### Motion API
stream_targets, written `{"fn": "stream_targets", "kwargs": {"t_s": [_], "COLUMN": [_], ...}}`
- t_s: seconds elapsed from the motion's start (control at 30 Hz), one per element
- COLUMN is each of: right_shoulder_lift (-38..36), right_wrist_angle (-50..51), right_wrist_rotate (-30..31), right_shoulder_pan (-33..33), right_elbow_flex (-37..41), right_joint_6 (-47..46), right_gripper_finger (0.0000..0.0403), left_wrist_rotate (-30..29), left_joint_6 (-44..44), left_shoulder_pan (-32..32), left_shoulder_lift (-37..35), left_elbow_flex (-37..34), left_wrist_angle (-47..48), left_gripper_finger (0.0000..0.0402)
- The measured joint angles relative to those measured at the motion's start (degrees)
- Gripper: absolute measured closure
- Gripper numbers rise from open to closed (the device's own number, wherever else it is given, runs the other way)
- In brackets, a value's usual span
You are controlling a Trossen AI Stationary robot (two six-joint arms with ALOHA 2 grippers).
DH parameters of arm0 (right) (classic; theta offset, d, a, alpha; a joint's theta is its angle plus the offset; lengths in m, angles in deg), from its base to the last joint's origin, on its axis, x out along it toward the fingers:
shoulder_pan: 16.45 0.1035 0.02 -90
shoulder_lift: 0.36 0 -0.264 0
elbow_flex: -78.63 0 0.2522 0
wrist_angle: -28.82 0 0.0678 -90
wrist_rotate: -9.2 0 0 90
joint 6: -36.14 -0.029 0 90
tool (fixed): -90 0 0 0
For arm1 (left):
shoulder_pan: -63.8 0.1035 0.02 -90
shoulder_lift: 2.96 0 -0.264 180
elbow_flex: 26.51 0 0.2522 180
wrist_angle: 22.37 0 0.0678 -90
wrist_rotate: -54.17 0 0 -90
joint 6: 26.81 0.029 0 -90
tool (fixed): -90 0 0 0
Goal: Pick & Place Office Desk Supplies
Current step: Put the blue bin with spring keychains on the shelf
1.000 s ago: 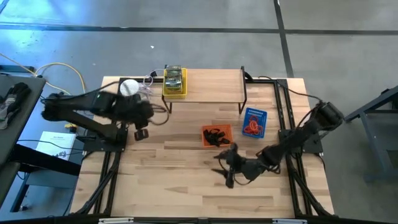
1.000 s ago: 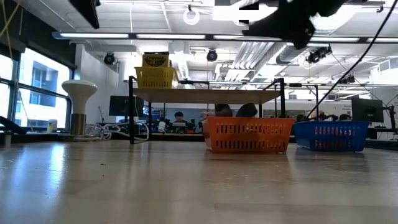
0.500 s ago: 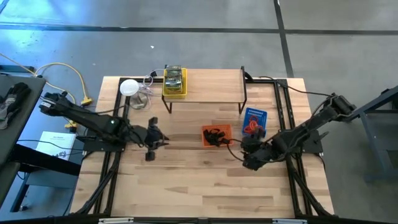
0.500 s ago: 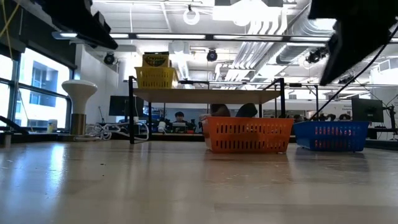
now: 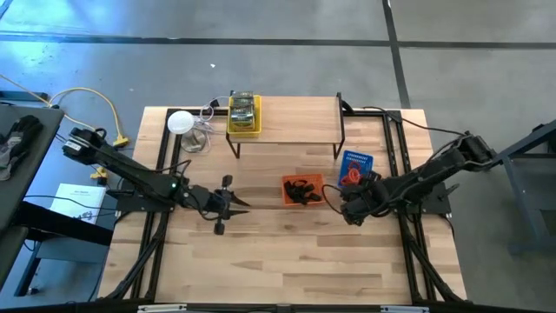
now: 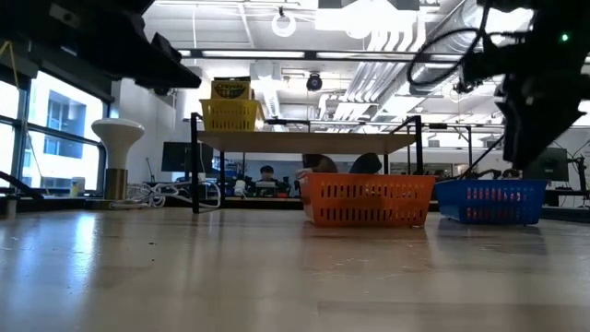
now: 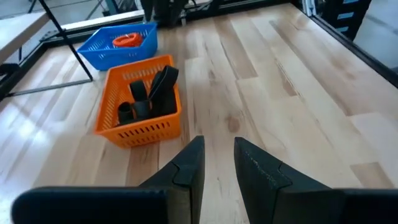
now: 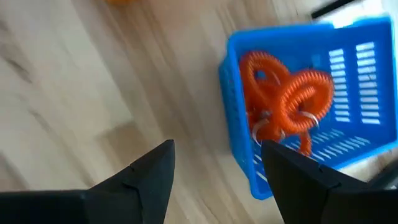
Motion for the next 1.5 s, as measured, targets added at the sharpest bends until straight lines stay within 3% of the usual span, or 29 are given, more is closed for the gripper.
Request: {"fn": "stream_targets", "kwargs": {"t_s": [0.3,0.57,0.73,0.93,1.03,1.3,1.5], "right_shoulder_lift": [0.0,0.0,0.0,0.0,0.0,0.0,0.0], "right_wrist_angle": [-3.7,-13.1,-15.5,-15.8,-15.9,-13.3,-8.7], "right_wrist_rotate": [-0.7,-2.2,-3.2,-6.4,-8.4,-7.3,-0.1], "right_shoulder_pan": [-4.1,-8.7,-10.6,-10.9,-10.8,-4.0,3.7], "right_elbow_flex": [6.1,11.5,12.6,12.5,12.5,5.2,-4.7], "right_joint_6": [1.5,9.3,10.5,10.5,9.9,5.8,5.3], "right_gripper_finger": [0.0176,0.0191,0.0252,0.0385,0.0398,0.04,0.04], "left_wrist_rotate": [0.0,0.6,3.5,5.5,6.4,10.6,11.0], "left_joint_6": [1.2,1.6,1.4,1.1,1.1,-0.6,-1.9], "left_shoulder_pan": [0.0,0.1,0.1,0.1,0.1,0.0,0.0], "left_shoulder_lift": [8.5,12.0,12.1,12.1,12.1,12.1,12.1], "left_elbow_flex": [-0.4,-0.4,-0.4,-0.4,-0.4,-0.4,-0.4], "left_wrist_angle": [-7.1,-10.5,-10.3,-10.9,-11.1,-10.8,-10.6], "left_gripper_finger": [0.0322,0.0322,0.0322,0.0322,0.0322,0.0322,0.0322]}}
